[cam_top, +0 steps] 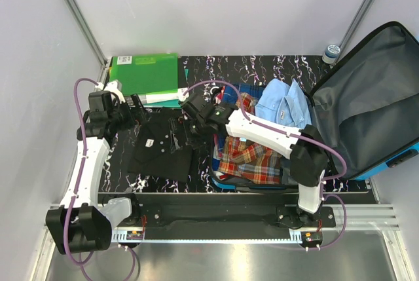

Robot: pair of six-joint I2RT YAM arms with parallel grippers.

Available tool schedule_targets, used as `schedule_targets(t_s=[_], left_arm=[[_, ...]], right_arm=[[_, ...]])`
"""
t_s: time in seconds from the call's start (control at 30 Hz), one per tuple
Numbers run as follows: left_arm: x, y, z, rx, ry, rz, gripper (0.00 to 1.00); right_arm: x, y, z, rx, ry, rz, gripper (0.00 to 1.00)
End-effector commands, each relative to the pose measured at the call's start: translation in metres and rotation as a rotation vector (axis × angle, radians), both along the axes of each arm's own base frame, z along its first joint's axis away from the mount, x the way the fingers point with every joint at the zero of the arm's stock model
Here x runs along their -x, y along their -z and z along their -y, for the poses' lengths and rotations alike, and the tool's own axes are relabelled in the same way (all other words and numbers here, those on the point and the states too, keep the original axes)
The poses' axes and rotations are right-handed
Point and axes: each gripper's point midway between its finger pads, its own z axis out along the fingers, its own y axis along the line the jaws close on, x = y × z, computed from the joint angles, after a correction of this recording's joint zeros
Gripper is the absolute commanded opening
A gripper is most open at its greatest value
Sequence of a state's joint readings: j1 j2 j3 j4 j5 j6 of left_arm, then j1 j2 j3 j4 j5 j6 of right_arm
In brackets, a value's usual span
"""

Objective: Pack the luggage
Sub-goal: Pick up the clothes at the center of the board.

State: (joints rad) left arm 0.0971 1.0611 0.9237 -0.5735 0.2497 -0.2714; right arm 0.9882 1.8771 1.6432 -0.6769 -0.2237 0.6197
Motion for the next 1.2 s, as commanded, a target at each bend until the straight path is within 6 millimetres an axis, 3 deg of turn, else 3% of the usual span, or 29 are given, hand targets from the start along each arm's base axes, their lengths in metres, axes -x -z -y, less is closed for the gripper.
schedule_targets(t_s=[0.0, 0.17, 0.53, 0.77, 0.93, 1.17], left_arm=[[-0.007, -0.013, -0.009, -0.030, -0.047, 0.060, 0.99], [-0.007, -0.011, -0.010, -0.036, -0.053, 0.053, 0.99], [-0.008, -0.006, -0.012, -0.046, -0.054, 0.040, 0.99], [-0.008, -0.003, -0.016, -0.063, -0.066, 0.032, 0.99], [-0.009, -0.003, -0.014, -0.056, -0.057, 0.028, 0.99], [-0.008, -0.003, -0.013, -0.051, -0.053, 0.028, 0.99]], right_arm=[[-0.016, 0.011, -0.008, 0.008, 0.121, 0.023, 0.96], [-0.031, 0.054, 0.003, 0.133, 0.232, 0.062, 0.96], [-0.051, 0.104, -0.011, 0.193, 0.293, 0.077, 0.96], [-0.064, 0.119, -0.003, 0.254, 0.319, 0.138, 0.96], [-0.061, 0.131, -0.012, 0.246, 0.285, 0.113, 0.92], [-0.057, 0.135, -0.028, 0.188, 0.260, 0.076, 0.71]])
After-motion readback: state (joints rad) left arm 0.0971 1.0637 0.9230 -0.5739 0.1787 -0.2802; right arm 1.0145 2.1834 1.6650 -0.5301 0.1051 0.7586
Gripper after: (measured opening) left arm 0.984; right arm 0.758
